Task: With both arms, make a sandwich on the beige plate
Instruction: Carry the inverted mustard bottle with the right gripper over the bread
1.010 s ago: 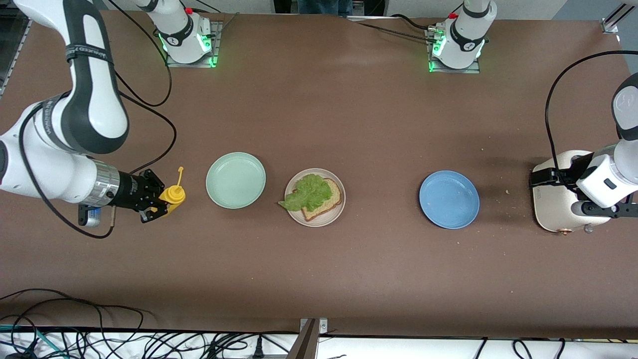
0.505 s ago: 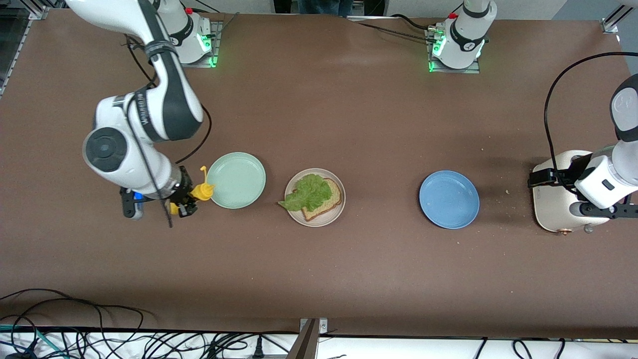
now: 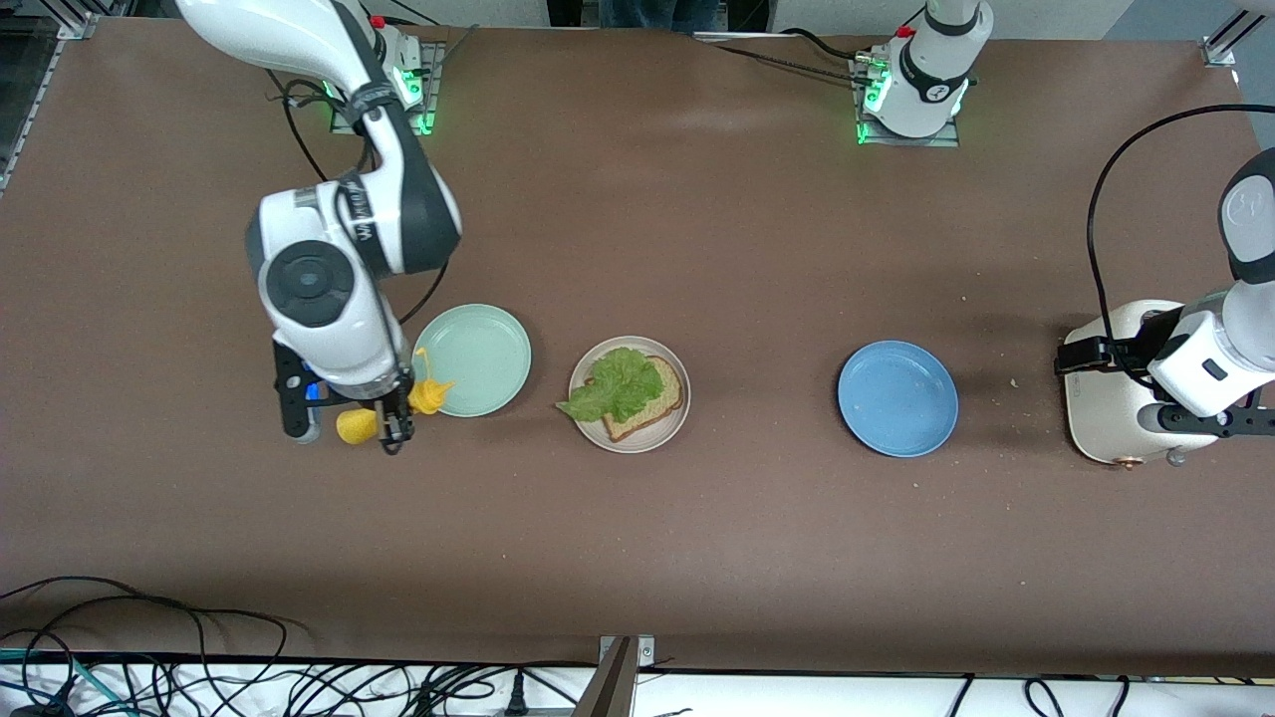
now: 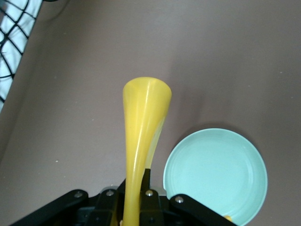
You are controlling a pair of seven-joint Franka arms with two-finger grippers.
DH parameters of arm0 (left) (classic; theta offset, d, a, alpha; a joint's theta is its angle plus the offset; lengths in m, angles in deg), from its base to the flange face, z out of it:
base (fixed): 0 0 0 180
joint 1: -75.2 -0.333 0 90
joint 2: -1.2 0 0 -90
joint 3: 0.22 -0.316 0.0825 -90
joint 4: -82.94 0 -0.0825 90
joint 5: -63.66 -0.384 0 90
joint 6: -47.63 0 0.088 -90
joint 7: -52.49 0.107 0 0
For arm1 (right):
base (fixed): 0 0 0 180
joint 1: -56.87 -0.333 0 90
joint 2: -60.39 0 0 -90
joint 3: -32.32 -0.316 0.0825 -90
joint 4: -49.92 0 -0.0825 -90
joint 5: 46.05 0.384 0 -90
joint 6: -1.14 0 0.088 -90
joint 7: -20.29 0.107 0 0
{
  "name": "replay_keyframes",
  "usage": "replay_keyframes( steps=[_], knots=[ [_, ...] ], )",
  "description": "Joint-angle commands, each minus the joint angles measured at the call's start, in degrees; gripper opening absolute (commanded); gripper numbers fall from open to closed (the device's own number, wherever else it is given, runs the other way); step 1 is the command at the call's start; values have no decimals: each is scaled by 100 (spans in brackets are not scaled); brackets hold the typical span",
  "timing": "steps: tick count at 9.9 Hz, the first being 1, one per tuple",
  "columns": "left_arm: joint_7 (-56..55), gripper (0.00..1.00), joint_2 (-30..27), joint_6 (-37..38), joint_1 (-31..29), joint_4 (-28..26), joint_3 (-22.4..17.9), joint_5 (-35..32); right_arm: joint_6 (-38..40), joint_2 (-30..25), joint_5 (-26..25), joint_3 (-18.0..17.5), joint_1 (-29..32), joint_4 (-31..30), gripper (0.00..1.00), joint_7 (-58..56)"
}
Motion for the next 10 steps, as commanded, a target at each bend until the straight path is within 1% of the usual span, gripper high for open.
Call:
replay_keyframes(
  steps=[1,2,4,6,9,10],
  knots=[
    [-101,100,10,83,26,60,10,-188,607,654,-486,75,-217,1122,0,187],
    [-101,100,10,83,26,60,10,-188,670,804,-644,101,-295,1309,0,352],
    [-101,100,10,83,26,60,10,-188,653,972,-1397,84,-646,1346,0,756],
    [-109,100,10,83,17,60,10,-188,496,1069,-1934,102,-936,1354,0,951],
    [-101,100,1,83,17,60,10,-188,486,1174,-2472,93,-1349,1354,0,1600],
    [-109,100,10,83,17,60,10,-188,486,1279,-2560,110,-1499,1363,0,1915]
  ],
)
